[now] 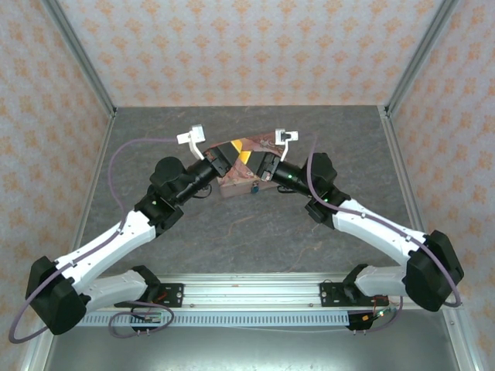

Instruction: Unlock the padlock with the key

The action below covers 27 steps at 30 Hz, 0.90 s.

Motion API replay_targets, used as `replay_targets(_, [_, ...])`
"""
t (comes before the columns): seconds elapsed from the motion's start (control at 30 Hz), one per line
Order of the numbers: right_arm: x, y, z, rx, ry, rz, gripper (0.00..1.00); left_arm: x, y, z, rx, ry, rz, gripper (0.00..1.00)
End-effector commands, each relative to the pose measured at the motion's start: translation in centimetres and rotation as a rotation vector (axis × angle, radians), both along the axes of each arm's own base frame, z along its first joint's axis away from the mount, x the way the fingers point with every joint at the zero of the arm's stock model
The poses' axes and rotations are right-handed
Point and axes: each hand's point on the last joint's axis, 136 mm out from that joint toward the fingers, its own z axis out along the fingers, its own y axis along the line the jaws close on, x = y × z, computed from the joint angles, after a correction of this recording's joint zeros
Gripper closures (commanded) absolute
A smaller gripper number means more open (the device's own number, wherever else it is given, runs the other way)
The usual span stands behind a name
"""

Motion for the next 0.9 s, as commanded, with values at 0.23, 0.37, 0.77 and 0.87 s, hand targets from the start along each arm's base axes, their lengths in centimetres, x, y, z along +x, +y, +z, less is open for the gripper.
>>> replay_targets(0.23, [-0.8, -3.4, -5.1, -0.279, -0.026, -0.128, 1.00, -0.4, 4.7, -1.2, 0.243, 0.059, 0.217, 0.58])
replay_targets(0.37, [-1.1, -5.7, -8.0, -0.449, -0.017, -0.197, 1.00, 0.1, 7.0, -6.6, 0.385, 0.233, 0.319, 0.44])
replay_targets(0.77, [-1.6, -11.2, -15.7, -0.835, 0.094, -0.322, 1.00, 1.3, 1.4, -18.9, 0.425, 0.495, 0.103, 0.24])
replay_targets(0.87, [-1.7, -11.4, -17.1, -0.839, 0.124, -0.319, 1.00, 1.2, -0.2, -21.3, 0.414, 0.522, 0.048, 0.21])
